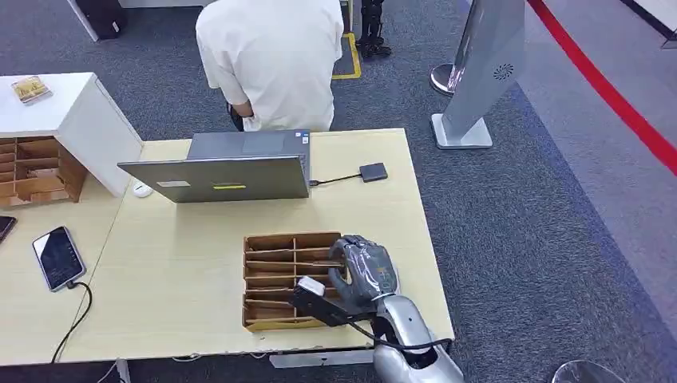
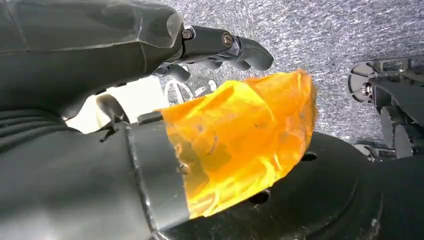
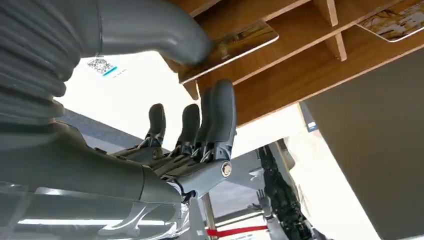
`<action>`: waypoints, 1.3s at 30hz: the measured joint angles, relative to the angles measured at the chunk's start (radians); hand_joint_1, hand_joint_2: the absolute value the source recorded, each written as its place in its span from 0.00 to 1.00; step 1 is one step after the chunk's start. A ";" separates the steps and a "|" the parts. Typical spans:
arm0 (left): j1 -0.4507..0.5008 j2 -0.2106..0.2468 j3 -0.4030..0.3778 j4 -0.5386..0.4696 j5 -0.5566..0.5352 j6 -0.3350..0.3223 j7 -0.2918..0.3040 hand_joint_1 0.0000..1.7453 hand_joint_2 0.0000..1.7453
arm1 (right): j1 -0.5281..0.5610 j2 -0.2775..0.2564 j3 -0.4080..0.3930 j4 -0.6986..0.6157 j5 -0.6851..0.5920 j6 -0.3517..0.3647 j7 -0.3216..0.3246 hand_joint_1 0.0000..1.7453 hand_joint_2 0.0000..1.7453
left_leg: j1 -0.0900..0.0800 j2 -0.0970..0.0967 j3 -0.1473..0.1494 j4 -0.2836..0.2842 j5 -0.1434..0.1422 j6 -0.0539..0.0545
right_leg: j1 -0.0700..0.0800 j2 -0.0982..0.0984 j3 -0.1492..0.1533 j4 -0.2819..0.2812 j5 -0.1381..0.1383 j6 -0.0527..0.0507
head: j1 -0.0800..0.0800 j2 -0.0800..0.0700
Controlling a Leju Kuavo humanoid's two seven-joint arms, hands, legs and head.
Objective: Pass the card to the sensor for recognition and then transmit it.
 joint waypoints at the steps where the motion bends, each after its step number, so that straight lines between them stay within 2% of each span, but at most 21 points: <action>1: 0.000 0.000 0.000 0.000 0.000 0.000 -0.002 0.00 0.00 | 0.000 0.000 -0.003 0.000 0.000 0.000 0.000 0.53 1.00 | 0.000 0.000 0.000 0.000 0.000 0.000 | 0.000 0.000 0.000 0.000 0.000 0.000 | 0.000 0.000; 8: 0.000 0.000 0.000 0.000 0.003 -0.002 -0.006 0.00 0.00 | 0.006 0.000 -0.010 0.004 0.001 0.003 -0.001 0.59 1.00 | 0.000 0.000 0.000 0.000 0.000 0.000 | 0.000 0.000 0.000 0.000 0.000 0.000 | 0.000 0.000; 9: 0.000 0.000 0.000 0.000 0.003 -0.002 -0.007 0.00 0.00 | 0.007 0.000 -0.010 0.006 0.001 0.003 -0.002 0.63 1.00 | 0.000 0.000 0.000 0.000 0.000 0.000 | 0.000 0.000 0.000 0.000 0.000 0.000 | 0.000 0.000; 10: 0.000 0.001 0.000 0.000 0.003 -0.002 -0.007 0.00 0.00 | 0.007 0.000 -0.010 0.009 0.000 0.003 -0.002 0.72 1.00 | 0.000 0.000 0.000 0.000 0.000 0.000 | 0.000 0.000 0.000 0.000 0.000 0.000 | 0.000 0.000; 13: 0.000 0.001 0.000 0.000 0.006 -0.002 -0.008 0.00 0.00 | 0.007 0.000 -0.010 0.015 0.000 0.004 -0.003 0.84 1.00 | 0.000 0.000 0.000 0.000 0.000 0.000 | 0.000 0.000 0.000 0.000 0.000 0.000 | 0.000 0.000; 21: 0.000 0.005 0.000 0.000 0.013 -0.001 -0.004 0.00 0.00 | 0.006 0.000 -0.011 0.022 -0.005 0.005 -0.010 0.99 1.00 | 0.000 0.000 0.000 0.000 0.000 0.000 | 0.000 0.000 0.000 0.000 0.000 0.000 | 0.000 0.000; 39: 0.000 0.010 0.000 0.000 0.018 0.000 0.002 0.00 0.00 | 0.007 0.000 -0.019 0.015 -0.026 -0.002 -0.015 1.00 1.00 | 0.000 0.000 0.000 0.000 0.000 0.000 | 0.000 0.000 0.000 0.000 0.000 0.000 | 0.000 0.000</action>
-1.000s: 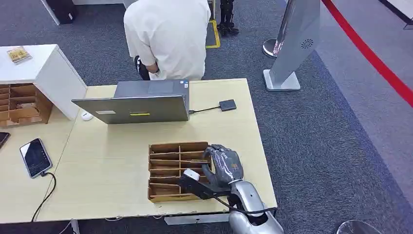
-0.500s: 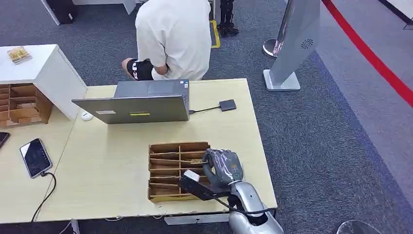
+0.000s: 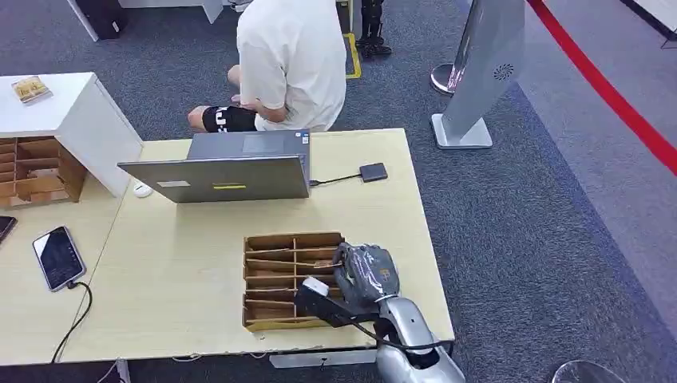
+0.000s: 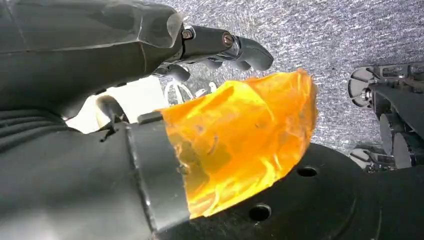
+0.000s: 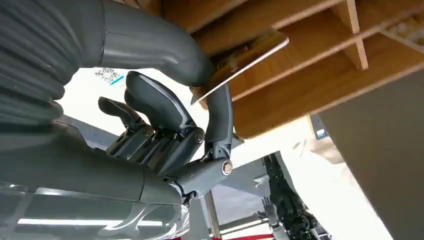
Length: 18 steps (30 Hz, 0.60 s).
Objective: Pass the card to the sensor for recognition and then transmit it.
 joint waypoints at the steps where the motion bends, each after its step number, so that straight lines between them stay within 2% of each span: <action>1: 0.000 0.000 0.000 0.000 0.000 0.000 0.000 0.00 0.00 | 0.001 0.000 -0.003 -0.010 -0.008 0.000 -0.002 0.99 1.00 | 0.000 0.000 0.000 0.000 0.000 0.000 | 0.000 0.000 0.000 0.000 0.000 0.000 | 0.000 0.000; 5: 0.000 0.000 0.000 0.000 0.002 0.000 -0.002 0.00 0.00 | 0.006 0.000 -0.013 -0.043 -0.046 0.001 -0.017 1.00 1.00 | 0.000 0.000 0.000 0.000 0.000 0.000 | 0.000 0.000 0.000 0.000 0.000 0.000 | 0.000 0.000; 12: 0.001 0.000 0.016 0.000 0.019 0.003 -0.013 0.00 0.00 | 0.047 -0.007 -0.061 -0.232 -0.365 0.060 -0.134 1.00 1.00 | 0.000 0.000 0.000 0.000 0.000 0.000 | 0.000 0.000 0.000 0.000 0.000 0.000 | 0.000 0.000; 18: 0.002 0.000 0.025 0.000 0.029 0.005 -0.019 0.00 0.00 | 0.087 -0.029 -0.112 -0.404 -0.529 0.078 -0.205 1.00 1.00 | 0.000 0.000 0.000 0.000 0.000 0.000 | 0.000 0.000 0.000 0.000 0.000 0.000 | 0.000 0.000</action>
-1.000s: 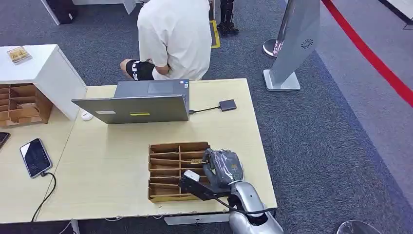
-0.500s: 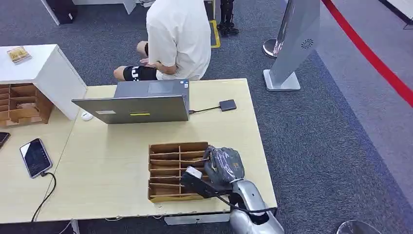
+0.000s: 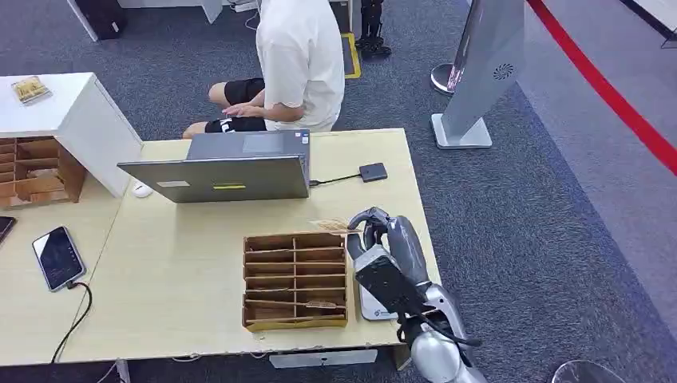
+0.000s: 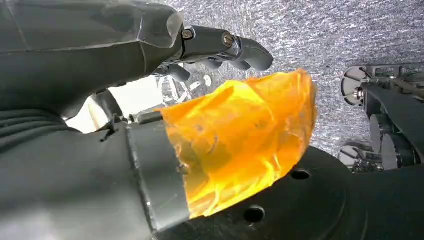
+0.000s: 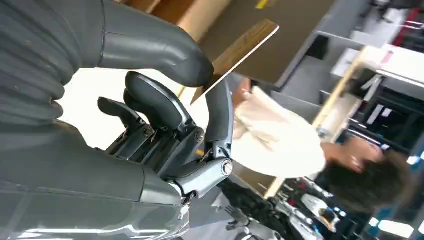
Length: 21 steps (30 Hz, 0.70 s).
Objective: Pass the card to the sensor for recognition and then transmit it.
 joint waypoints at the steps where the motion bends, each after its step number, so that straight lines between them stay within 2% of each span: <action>1: 0.001 0.000 0.001 0.000 0.001 0.000 -0.003 0.00 0.00 | 0.008 -0.005 -0.008 -0.025 -0.014 0.001 -0.006 1.00 1.00 | 0.000 0.000 0.000 0.000 0.000 0.000 | 0.000 0.000 0.000 0.000 0.000 0.000 | 0.001 0.000; 7: 0.002 0.000 0.010 0.000 0.001 0.000 -0.004 0.00 0.00 | 0.025 -0.021 -0.029 -0.099 -0.028 0.009 -0.012 1.00 1.00 | 0.000 0.000 0.000 0.000 0.000 0.000 | 0.000 0.000 0.000 0.000 0.000 0.000 | 0.000 0.000; 21: 0.003 -0.002 0.016 0.000 0.002 0.000 -0.013 0.00 0.00 | 0.046 -0.032 -0.058 -0.143 -0.086 0.011 -0.041 1.00 1.00 | 0.000 0.000 0.000 0.000 0.000 0.000 | 0.000 0.000 0.000 0.000 0.000 0.000 | 0.000 0.000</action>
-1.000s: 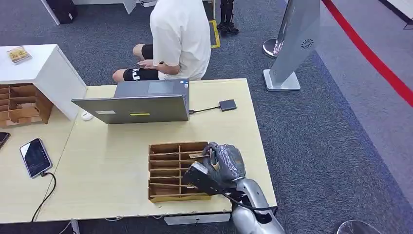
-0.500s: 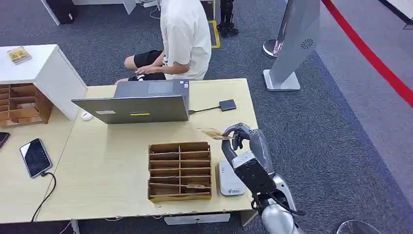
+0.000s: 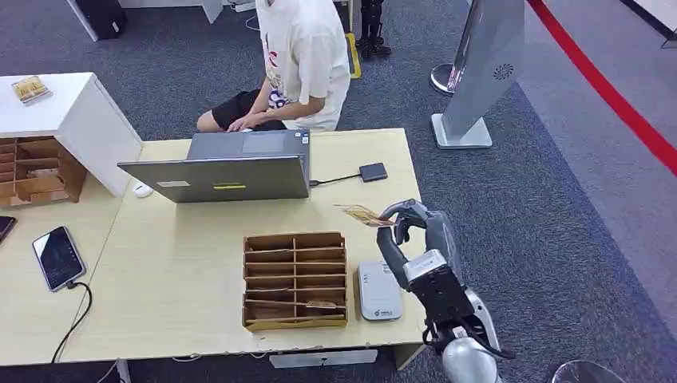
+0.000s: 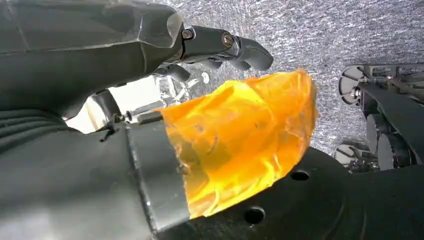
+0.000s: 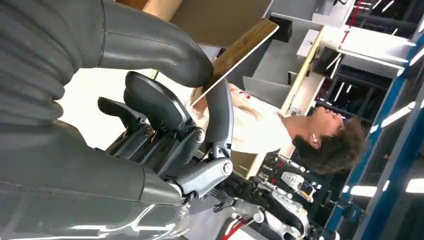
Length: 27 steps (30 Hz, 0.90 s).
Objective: Pass the card to the sensor for recognition and then transmit it.
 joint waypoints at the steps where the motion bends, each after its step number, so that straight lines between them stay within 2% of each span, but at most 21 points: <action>1: 0.000 0.000 0.000 0.000 0.000 0.000 0.000 0.00 0.00 | 0.000 0.000 -0.002 0.000 -0.003 0.000 0.000 1.00 1.00 | 0.000 0.000 0.000 0.000 0.000 0.000 | 0.000 0.000 0.000 0.000 0.000 0.000 | 0.000 0.000; 11: -0.001 0.000 0.000 0.000 -0.021 -0.006 -0.002 0.00 0.00 | -0.060 0.000 -0.011 0.045 -0.022 0.010 0.016 1.00 1.00 | 0.000 0.000 0.000 0.000 0.000 0.000 | 0.000 0.000 0.000 0.000 0.000 0.000 | 0.000 0.000; 17: -0.006 0.004 -0.003 0.000 -0.051 -0.016 -0.002 0.00 0.00 | -0.201 0.014 0.005 0.127 -0.007 0.048 0.066 1.00 1.00 | 0.000 0.000 0.000 0.000 0.000 0.000 | 0.000 0.000 0.001 0.000 0.001 0.000 | 0.000 0.000; 23: -0.010 0.010 -0.031 0.000 -0.086 -0.024 0.001 0.00 0.00 | -0.365 0.063 0.038 0.264 0.037 0.066 0.128 1.00 1.00 | 0.000 0.000 0.001 0.000 0.001 0.000 | 0.000 0.000 0.001 0.001 0.001 0.000 | 0.000 0.000; 27: -0.012 0.014 -0.051 0.000 -0.098 -0.027 0.008 0.00 0.00 | -0.435 0.088 0.050 0.349 0.074 0.064 0.153 1.00 1.00 | 0.000 0.000 0.000 0.000 0.001 0.000 | 0.000 0.000 0.001 0.001 0.001 0.000 | 0.000 0.000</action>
